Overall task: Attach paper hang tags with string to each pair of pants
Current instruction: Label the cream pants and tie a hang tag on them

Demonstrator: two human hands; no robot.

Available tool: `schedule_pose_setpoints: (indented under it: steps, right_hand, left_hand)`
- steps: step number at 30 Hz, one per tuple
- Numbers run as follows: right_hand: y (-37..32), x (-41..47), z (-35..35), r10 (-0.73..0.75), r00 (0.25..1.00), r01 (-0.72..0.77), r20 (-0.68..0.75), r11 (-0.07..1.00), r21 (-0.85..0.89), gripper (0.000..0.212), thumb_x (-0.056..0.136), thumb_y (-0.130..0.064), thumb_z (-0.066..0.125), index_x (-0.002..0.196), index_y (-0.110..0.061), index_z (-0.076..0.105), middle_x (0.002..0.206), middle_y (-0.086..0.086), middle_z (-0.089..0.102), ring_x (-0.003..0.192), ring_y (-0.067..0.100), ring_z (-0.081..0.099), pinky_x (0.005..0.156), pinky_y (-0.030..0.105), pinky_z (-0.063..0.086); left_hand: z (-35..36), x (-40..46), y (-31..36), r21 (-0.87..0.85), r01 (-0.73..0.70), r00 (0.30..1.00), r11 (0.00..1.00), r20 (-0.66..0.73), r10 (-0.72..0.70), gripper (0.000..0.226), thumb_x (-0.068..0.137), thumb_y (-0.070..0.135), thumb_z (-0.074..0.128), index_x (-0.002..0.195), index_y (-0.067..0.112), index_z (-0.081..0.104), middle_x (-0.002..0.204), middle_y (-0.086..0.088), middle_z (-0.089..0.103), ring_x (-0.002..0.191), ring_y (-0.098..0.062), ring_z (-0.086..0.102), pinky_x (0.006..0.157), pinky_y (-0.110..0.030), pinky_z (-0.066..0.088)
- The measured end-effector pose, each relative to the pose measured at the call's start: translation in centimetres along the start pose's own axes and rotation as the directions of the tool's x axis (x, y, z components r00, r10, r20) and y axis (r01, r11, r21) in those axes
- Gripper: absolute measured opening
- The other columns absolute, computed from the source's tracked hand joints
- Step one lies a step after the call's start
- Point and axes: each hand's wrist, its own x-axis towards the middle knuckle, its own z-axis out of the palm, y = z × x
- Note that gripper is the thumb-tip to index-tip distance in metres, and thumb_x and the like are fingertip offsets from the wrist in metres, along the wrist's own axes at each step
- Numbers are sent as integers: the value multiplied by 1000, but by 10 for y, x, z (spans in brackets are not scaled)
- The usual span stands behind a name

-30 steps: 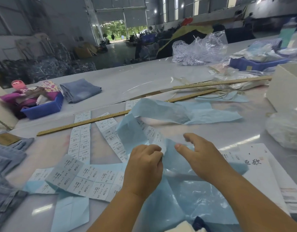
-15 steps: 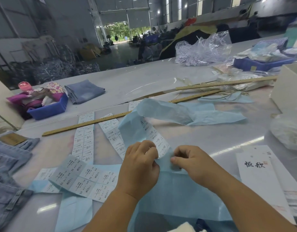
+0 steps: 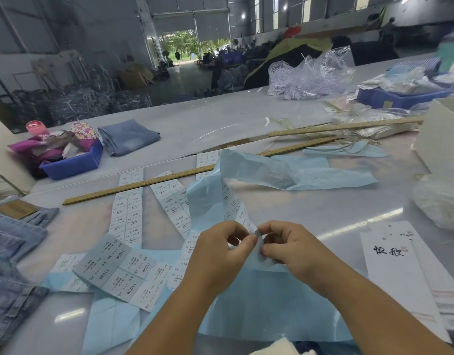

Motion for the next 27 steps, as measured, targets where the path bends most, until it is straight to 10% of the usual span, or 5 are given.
schedule_pose_setpoints:
  steps: [14,27]
  right_hand:
    - [-1,-2,-3,-65,997,56,-42,981,-183,31,87,-2,59,86,-28,75,67,-3,62,62,13,50,61,29,43]
    - [-3,-2,-2,-55,997,39,-49,961,-273,32,87,-3,55,103,-20,77,65,-17,64,59,-2,53,60,13,43]
  left_hand:
    - [1,1,8,-26,127,989,992,74,-125,28,75,48,52,75,26,70,72,7,67,73,-10,62,72,-38,52]
    - [5,2,14,319,-94,995,943,14,95,39,83,40,34,72,14,61,60,0,55,66,-19,53,71,-37,41]
